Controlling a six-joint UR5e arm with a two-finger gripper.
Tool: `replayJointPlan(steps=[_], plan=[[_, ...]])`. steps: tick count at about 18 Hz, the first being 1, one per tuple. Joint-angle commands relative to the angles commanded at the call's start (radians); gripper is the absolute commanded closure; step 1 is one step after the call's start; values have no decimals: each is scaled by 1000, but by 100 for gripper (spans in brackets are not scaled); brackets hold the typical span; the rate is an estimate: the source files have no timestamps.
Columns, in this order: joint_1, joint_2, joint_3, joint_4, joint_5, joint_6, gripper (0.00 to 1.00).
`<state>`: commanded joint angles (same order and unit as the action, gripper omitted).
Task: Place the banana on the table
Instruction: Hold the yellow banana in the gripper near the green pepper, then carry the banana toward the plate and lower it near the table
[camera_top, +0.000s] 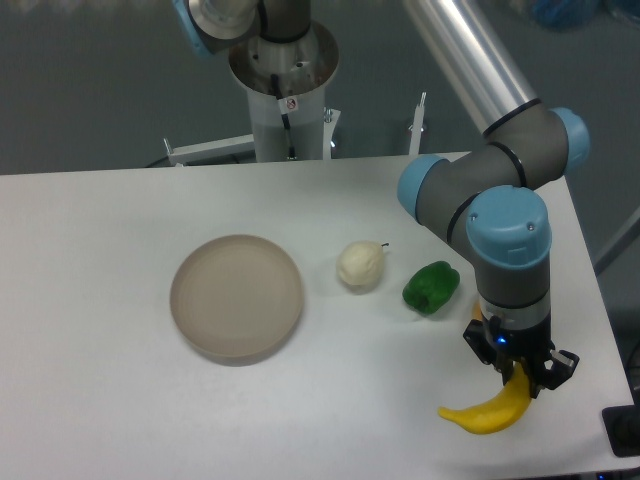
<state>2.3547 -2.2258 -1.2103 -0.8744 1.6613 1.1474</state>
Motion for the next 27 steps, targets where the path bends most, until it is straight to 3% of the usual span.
replayJointPlan(steps=[14,19,23,27], plan=[[6,25,-20,3,-48,2,66],[5,31,-29,3,-60,70,66],[2,23,-52,5,-71,208,66],[-12,6,-64,5,-71,230,66]])
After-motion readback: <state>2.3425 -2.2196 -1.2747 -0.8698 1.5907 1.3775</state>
